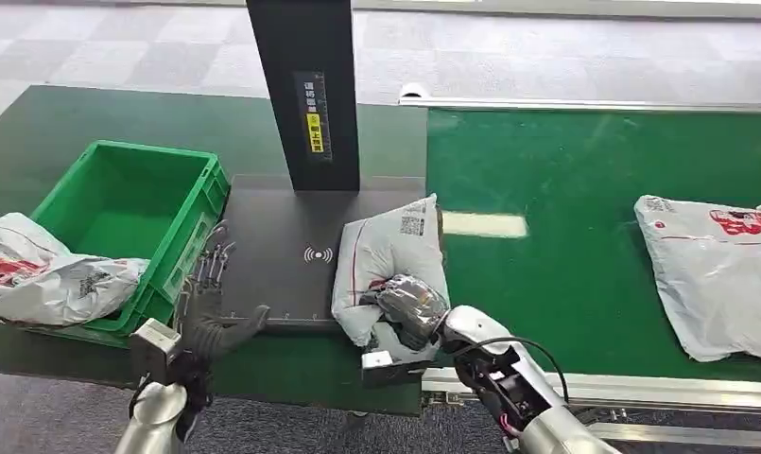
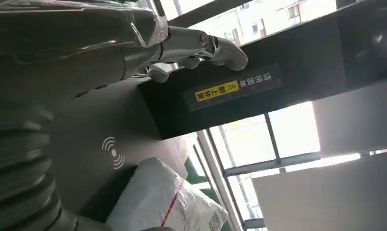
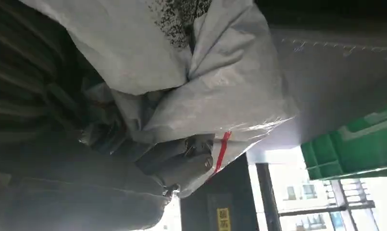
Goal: Moved the parcel from conveyor to table for the left to box.
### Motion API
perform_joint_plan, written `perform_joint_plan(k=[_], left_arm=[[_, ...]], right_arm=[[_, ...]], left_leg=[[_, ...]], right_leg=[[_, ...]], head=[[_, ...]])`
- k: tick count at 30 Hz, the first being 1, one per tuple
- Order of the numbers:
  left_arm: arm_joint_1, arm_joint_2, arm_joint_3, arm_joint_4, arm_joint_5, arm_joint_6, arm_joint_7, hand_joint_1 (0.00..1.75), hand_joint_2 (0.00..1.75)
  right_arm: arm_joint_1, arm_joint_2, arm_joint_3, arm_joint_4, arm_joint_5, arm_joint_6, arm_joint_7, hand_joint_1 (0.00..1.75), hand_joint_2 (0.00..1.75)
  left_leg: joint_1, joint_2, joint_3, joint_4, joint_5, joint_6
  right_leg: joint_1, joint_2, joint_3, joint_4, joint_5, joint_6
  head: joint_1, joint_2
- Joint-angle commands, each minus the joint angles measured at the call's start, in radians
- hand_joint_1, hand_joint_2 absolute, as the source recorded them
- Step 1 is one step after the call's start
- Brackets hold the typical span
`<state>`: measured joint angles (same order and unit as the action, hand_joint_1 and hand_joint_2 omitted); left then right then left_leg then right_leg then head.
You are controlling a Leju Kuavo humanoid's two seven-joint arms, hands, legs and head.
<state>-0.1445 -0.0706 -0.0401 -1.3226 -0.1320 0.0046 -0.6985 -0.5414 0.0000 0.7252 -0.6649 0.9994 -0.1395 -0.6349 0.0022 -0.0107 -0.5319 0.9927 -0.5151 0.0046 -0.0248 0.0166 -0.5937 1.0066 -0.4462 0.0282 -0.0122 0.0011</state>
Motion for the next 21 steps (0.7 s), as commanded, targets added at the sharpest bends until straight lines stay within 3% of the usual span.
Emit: perform_joint_plan(k=[1, 2, 3, 5, 17, 21], left_arm=[[-0.023, 0.008, -0.005, 0.067, 0.005, 0.008, 0.0, 0.0, 1.75], [0.003, 0.007, 0.004, 0.039, 0.008, 0.019, 0.0, 0.0, 1.75], [0.022, 0.008, 0.009, 0.023, 0.008, 0.022, 0.0, 0.0, 1.75], [0.052, 0.008, 0.019, -0.009, 0.009, 0.024, 0.001, 0.0, 1.75], [0.052, 0.004, 0.022, -0.015, 0.009, 0.024, 0.001, 0.0, 1.75], [0.055, -0.001, 0.022, -0.015, 0.007, 0.022, 0.001, 0.0, 1.75]], right_arm=[[0.015, -0.014, 0.172, -0.06, -0.162, 0.032, -0.021, 1.75, 1.75], [-0.008, -0.02, 0.177, -0.067, -0.093, -0.091, 0.088, 1.24, 1.75], [-0.023, -0.019, 0.173, -0.063, -0.073, -0.117, 0.13, 0.0, 1.75], [-0.033, -0.019, 0.133, -0.066, -0.068, -0.16, 0.189, 0.0, 1.75], [-0.023, -0.025, 0.12, -0.073, -0.063, -0.171, 0.192, 0.0, 1.75], [0.031, -0.032, 0.006, -0.159, -0.131, -0.274, 0.198, 0.0, 1.75]], left_leg=[[0.0, 0.0, 0.002, -0.002, 0.0, -0.001], [0.0, 0.001, 0.002, -0.003, 0.0, -0.001], [0.0, 0.001, 0.003, -0.004, 0.001, -0.002], [-0.001, 0.004, 0.001, -0.002, 0.0, -0.001], [0.0, 0.0, -0.001, -0.001, 0.0, -0.001], [0.0, 0.0, 0.0, -0.002, 0.001, -0.001]], right_leg=[[0.001, -0.002, 0.002, -0.002, 0.0, -0.002], [0.0, -0.001, 0.002, -0.002, 0.0, -0.003], [0.0, -0.002, 0.002, -0.003, 0.0, -0.003], [0.0, 0.002, 0.0, -0.001, 0.0, -0.003], [0.0, -0.001, 0.0, 0.0, 0.0, -0.002], [0.0, -0.002, 0.0, -0.002, 0.0, -0.002]], head=[[0.0, 0.0], [0.0, 0.0], [0.0, 0.0], [0.0, 0.0], [0.0, 0.0], [0.0, 0.0]])
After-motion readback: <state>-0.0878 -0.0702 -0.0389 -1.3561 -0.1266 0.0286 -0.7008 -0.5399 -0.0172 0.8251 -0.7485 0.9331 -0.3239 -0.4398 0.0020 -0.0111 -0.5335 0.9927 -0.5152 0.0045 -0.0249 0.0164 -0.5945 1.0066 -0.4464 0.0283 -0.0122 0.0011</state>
